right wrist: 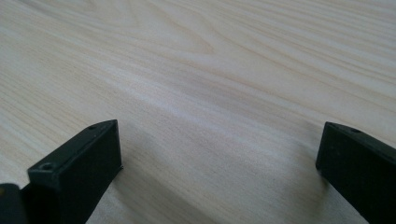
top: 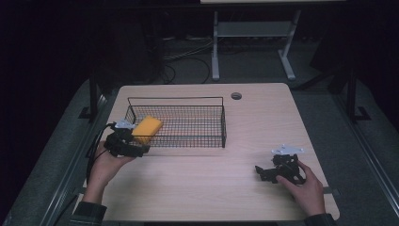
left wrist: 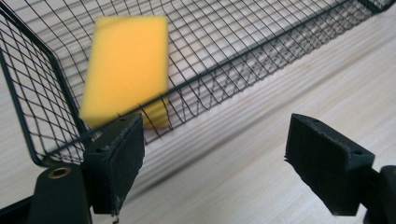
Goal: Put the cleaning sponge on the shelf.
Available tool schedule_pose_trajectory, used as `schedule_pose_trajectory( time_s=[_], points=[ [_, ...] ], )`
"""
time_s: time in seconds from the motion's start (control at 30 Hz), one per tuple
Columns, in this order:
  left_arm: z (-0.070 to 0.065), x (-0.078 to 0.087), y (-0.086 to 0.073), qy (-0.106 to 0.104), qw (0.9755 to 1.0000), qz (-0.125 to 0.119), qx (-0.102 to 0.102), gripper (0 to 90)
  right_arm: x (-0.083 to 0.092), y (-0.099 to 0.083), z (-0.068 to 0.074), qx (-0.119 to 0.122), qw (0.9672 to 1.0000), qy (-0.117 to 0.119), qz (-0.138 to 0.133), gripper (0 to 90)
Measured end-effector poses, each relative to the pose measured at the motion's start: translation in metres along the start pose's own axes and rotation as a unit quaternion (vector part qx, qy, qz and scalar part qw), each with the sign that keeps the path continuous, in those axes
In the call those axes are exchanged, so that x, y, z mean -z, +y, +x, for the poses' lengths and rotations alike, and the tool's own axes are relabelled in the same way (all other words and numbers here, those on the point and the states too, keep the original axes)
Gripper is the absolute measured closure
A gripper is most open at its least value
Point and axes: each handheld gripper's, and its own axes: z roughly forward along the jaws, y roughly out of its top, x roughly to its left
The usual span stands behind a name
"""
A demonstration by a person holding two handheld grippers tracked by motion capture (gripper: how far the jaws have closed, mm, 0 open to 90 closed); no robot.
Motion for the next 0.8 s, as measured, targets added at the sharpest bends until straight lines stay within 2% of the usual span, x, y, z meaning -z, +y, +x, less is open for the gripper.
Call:
schedule_pose_trajectory(
  time_s=[0.17, 0.47, 0.63, 0.8],
  points=[
    [-0.010, -0.002, -0.016, 0.005, 0.9999, -0.009, -0.010, 19.1, 0.000, 0.000, 0.000, 0.000, 1.0000, 0.000, 0.000, 0.0],
    [-0.022, -0.007, -0.039, 0.012, 0.9996, -0.019, -0.016, 18.5, 0.000, 0.000, 0.000, 0.000, 1.0000, 0.000, 0.000, 0.0],
    [-0.026, -0.011, -0.049, 0.018, 0.9994, -0.018, -0.022, 17.7, 0.000, 0.000, 0.000, -0.001, 1.0000, 0.000, 0.000, 0.0],
    [-0.030, -0.016, -0.064, 0.016, 0.9994, -0.019, -0.022, 17.6, 0.000, 0.000, 0.000, 0.000, 1.0000, 0.000, 0.000, 0.0]
  ],
)
